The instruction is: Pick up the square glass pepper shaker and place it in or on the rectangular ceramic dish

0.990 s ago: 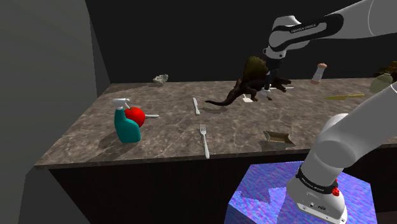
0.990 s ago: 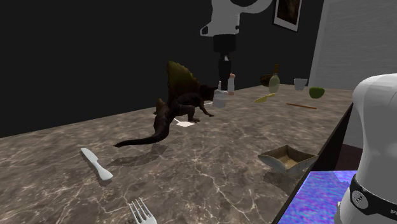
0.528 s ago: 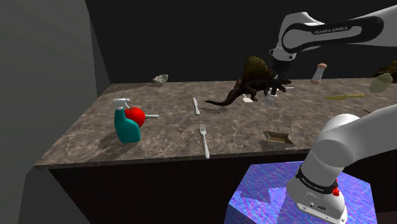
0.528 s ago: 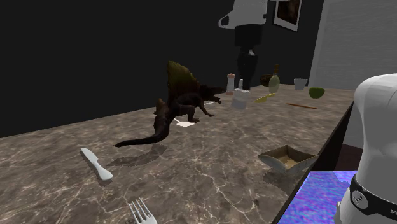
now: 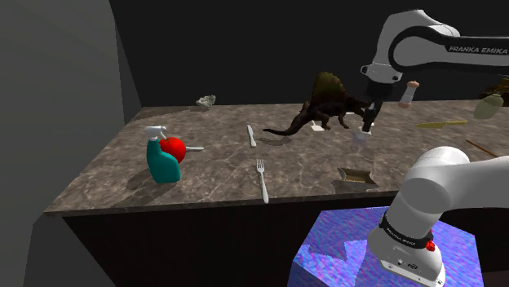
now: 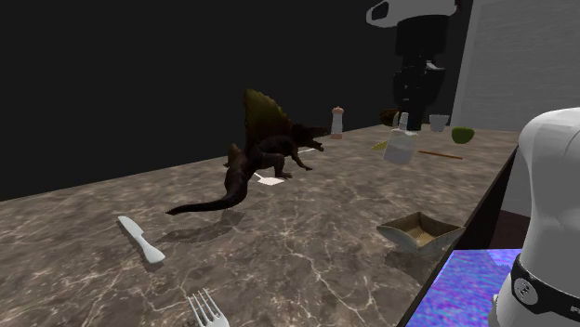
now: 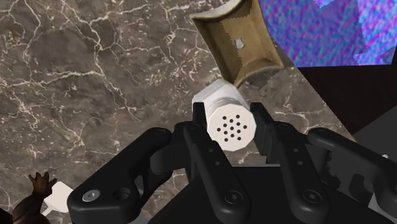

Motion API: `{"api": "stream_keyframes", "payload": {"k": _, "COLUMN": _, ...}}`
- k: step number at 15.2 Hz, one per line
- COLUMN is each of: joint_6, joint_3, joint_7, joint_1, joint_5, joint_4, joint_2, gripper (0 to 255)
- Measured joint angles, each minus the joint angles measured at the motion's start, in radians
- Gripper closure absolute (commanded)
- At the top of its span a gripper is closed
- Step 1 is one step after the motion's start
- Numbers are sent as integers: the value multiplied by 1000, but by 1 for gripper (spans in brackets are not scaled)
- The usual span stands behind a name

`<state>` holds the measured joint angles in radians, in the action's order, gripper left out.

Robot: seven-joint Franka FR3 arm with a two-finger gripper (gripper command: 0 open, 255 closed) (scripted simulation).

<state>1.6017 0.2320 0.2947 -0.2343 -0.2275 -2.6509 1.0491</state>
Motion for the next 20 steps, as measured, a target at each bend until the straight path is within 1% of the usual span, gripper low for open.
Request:
{"api": "stream_keyframes", "payload": {"k": 2, "joint_6": -67, "joint_3": -44, "joint_7": -22, "joint_1": -2, "joint_5": 30, "joint_4": -35, "joint_2": 98, "gripper": 255}}
{"api": "stream_keyframes", "payload": {"k": 3, "joint_6": -90, "joint_3": -60, "joint_7": -31, "joint_1": -2, "joint_5": 41, "joint_4": -48, "joint_2": 131, "gripper": 255}}
{"api": "stream_keyframes", "payload": {"k": 4, "joint_6": -90, "joint_3": -64, "joint_7": -35, "joint_1": -3, "joint_5": 45, "joint_4": -66, "joint_2": 149, "gripper": 255}}
{"api": "stream_keyframes", "payload": {"k": 7, "joint_6": -72, "joint_3": -64, "joint_7": -39, "joint_1": -6, "joint_5": 43, "joint_4": -109, "joint_2": 173, "gripper": 255}}
{"api": "stream_keyframes", "payload": {"k": 20, "joint_6": 71, "joint_3": -30, "joint_7": -44, "joint_1": -29, "joint_5": 7, "joint_4": -301, "joint_2": 220, "gripper": 255}}
